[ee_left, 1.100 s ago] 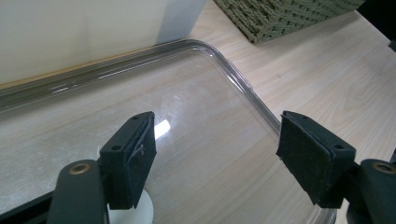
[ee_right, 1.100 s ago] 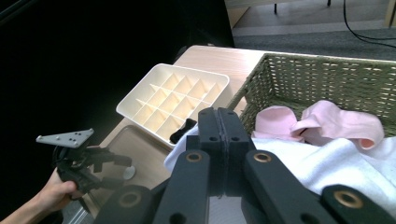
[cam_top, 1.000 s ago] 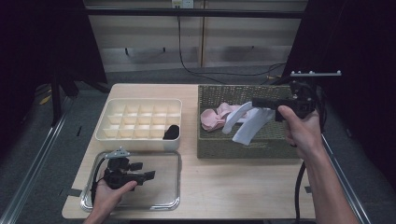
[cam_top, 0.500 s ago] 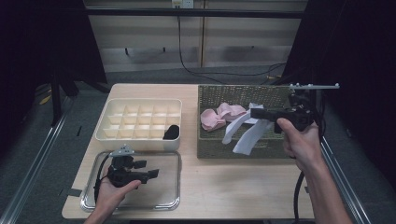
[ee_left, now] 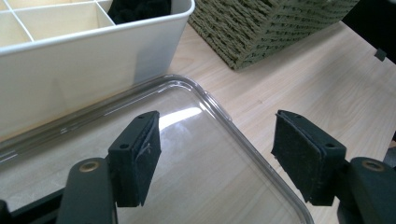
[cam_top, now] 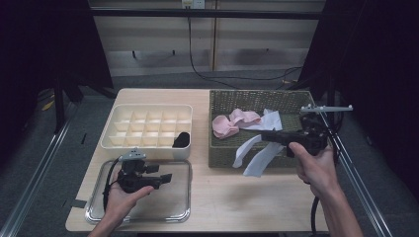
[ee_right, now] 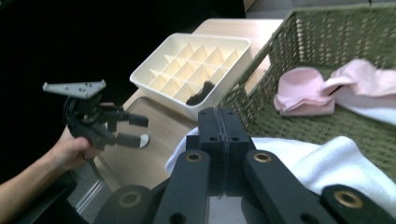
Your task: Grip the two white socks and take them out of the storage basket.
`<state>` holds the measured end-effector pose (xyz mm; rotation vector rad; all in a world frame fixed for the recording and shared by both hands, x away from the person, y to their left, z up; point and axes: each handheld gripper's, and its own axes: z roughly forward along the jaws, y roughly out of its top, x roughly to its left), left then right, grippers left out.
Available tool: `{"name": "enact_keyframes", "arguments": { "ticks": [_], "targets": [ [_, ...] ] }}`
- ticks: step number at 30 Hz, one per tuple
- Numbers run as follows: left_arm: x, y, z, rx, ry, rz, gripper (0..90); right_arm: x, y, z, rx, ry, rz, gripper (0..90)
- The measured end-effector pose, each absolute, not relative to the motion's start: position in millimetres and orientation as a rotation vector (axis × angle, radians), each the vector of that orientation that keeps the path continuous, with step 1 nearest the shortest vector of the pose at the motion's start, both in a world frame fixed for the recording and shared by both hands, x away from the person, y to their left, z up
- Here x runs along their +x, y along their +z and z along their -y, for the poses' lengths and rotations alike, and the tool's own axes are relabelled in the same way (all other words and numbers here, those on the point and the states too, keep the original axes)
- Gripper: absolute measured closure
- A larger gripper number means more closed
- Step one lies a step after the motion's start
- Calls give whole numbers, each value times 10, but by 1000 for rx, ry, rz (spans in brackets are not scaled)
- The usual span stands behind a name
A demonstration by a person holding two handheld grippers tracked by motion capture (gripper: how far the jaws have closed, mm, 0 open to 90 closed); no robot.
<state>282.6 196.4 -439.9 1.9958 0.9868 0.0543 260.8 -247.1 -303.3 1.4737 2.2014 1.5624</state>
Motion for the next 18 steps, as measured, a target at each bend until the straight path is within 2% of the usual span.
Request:
{"name": "enact_keyframes", "arguments": {
  "ticks": [18],
  "targets": [
    [2846,-4350,-1859,1996,44,-965,310,2476,-3651,2266,1555,1603,-2274,894]
  ]
}}
